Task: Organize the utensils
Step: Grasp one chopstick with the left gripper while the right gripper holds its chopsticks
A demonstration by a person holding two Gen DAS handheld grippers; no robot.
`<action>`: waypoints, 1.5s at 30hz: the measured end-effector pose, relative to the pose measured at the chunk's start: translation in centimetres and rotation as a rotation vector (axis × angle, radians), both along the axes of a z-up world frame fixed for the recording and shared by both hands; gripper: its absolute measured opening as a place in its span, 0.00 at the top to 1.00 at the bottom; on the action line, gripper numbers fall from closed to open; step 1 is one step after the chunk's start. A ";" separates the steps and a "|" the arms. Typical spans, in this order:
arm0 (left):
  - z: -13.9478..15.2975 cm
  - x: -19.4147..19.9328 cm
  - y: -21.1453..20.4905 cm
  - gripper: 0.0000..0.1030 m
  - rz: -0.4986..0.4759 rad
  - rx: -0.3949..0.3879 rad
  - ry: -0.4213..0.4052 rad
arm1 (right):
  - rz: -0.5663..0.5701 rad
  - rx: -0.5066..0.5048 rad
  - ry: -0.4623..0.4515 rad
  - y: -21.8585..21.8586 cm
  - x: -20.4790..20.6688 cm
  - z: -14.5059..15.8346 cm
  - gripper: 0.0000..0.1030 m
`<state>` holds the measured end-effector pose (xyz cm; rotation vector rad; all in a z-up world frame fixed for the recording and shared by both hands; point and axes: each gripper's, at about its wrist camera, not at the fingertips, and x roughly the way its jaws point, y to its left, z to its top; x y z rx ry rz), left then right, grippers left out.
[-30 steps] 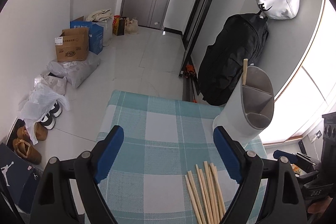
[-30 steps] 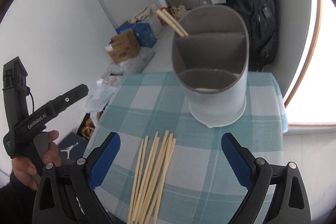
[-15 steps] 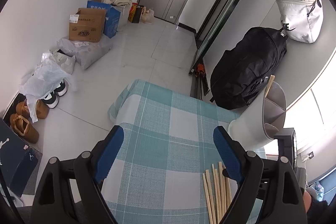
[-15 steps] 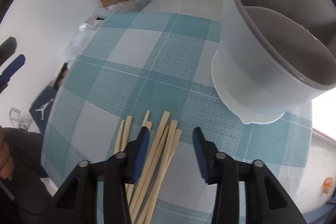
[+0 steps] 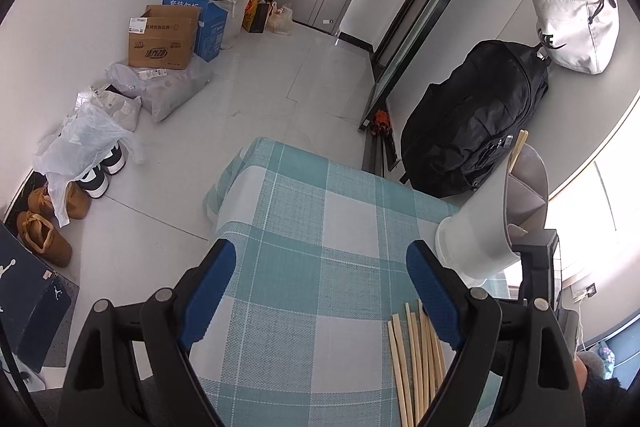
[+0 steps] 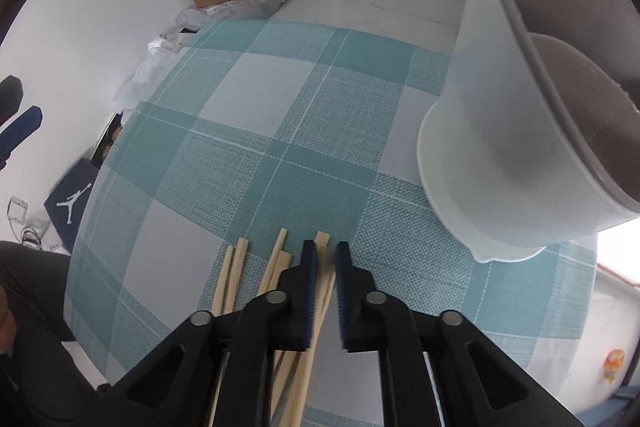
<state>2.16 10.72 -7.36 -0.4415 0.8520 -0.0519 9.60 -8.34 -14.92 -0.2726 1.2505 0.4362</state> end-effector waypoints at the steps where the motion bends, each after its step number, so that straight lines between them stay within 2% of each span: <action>1: -0.1 0.0 -0.1 0.18 -0.002 0.001 0.005 | -0.006 0.023 -0.001 -0.3 -0.1 0.2 0.95; 5: -0.5 0.2 -0.6 0.18 -0.014 0.008 0.028 | -0.017 0.083 -0.036 -1.1 -0.5 1.7 0.96; 9: -1.2 0.6 -1.6 0.18 -0.053 0.032 0.072 | -0.035 0.168 -0.109 -2.9 -1.3 4.8 0.96; 17: -3.8 -0.2 -6.1 0.18 -0.226 0.117 0.242 | -0.132 0.331 -0.180 -6.9 -2.5 8.8 0.96; 22: -4.8 -1.5 -8.7 0.18 -0.304 0.179 0.313 | -0.182 0.414 -0.246 -9.5 -3.4 11.2 0.96; 27: -5.9 -1.6 -10.1 0.18 -0.290 0.277 0.399 | -0.209 0.481 -0.288 -11.7 -4.3 12.4 0.96; 29: -6.4 -1.5 -10.5 0.18 -0.283 0.293 0.434 | -0.213 0.495 -0.295 -12.2 -4.4 12.7 0.96; 36: -6.5 -1.2 -11.8 0.16 -0.273 0.371 0.469 | -0.206 0.512 -0.305 -12.8 -5.1 12.7 0.96; 45: -6.8 0.6 -11.9 0.19 -0.273 0.351 0.514 | -0.233 0.565 -0.311 -15.3 -5.4 13.1 0.96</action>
